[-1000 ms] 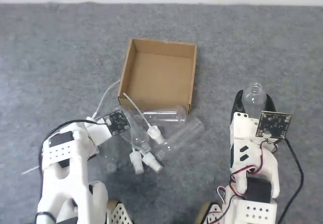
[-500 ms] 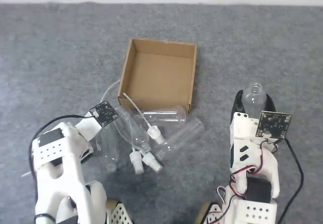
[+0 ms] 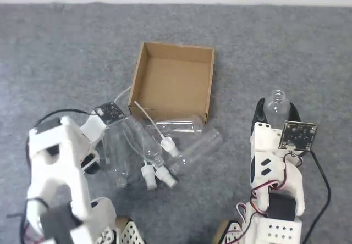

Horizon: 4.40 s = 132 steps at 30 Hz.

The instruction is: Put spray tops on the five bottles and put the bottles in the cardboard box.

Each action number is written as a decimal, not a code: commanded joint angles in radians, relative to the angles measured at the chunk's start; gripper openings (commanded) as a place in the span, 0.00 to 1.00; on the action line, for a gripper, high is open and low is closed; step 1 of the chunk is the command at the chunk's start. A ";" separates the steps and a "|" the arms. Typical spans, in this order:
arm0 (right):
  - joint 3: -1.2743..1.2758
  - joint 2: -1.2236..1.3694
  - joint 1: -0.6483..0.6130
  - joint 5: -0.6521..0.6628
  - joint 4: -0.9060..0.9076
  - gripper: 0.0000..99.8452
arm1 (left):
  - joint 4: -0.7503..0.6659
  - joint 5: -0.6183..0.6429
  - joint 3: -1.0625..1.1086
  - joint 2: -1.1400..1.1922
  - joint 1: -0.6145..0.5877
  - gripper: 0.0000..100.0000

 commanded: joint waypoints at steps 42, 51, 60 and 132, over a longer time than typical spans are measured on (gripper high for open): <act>-0.017 -0.016 -0.101 0.014 -0.022 0.08 | 0.282 0.459 -0.177 -0.348 0.044 0.01; -0.002 -0.016 -0.174 0.072 -0.022 0.08 | 0.275 0.717 -0.177 -0.560 0.044 0.01; -0.002 -0.016 -0.189 0.074 -0.022 0.08 | 0.239 0.888 -0.179 -0.749 0.044 0.01; 0.002 -0.016 -0.931 0.077 -0.005 0.08 | -0.526 1.801 0.084 -1.537 0.539 0.01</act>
